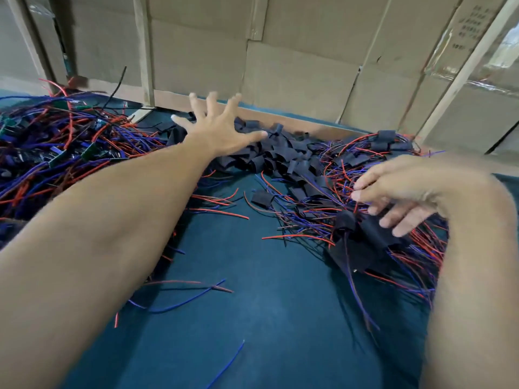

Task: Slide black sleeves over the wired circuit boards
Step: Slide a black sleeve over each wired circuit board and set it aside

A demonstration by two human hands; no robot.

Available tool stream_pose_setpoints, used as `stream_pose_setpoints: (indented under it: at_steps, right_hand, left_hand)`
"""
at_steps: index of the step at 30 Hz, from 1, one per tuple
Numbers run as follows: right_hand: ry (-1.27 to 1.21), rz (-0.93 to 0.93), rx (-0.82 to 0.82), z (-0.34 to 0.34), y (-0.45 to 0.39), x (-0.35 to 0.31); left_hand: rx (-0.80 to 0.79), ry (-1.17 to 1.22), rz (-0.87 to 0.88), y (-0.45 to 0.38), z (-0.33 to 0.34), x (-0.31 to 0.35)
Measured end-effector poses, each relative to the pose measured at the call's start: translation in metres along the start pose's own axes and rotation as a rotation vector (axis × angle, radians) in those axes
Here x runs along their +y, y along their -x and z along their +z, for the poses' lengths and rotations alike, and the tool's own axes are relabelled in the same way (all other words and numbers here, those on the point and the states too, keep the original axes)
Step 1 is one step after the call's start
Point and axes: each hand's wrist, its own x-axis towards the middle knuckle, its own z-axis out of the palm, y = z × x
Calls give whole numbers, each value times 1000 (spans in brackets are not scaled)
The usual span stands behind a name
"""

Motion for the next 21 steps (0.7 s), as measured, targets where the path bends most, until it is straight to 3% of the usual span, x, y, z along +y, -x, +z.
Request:
stream_pose_setpoints:
  at_steps: [11, 15, 21]
  right_hand:
    - [-61, -118, 60, -5, 22, -2]
    - [-59, -149, 41, -1, 20, -7]
    - [6, -182, 14, 3, 15, -13]
  left_hand:
    - [-231, -12, -44, -6, 30, 38]
    - [-413, -173, 64, -11, 36, 41]
    - [-314, -174, 182, 11, 35, 32]
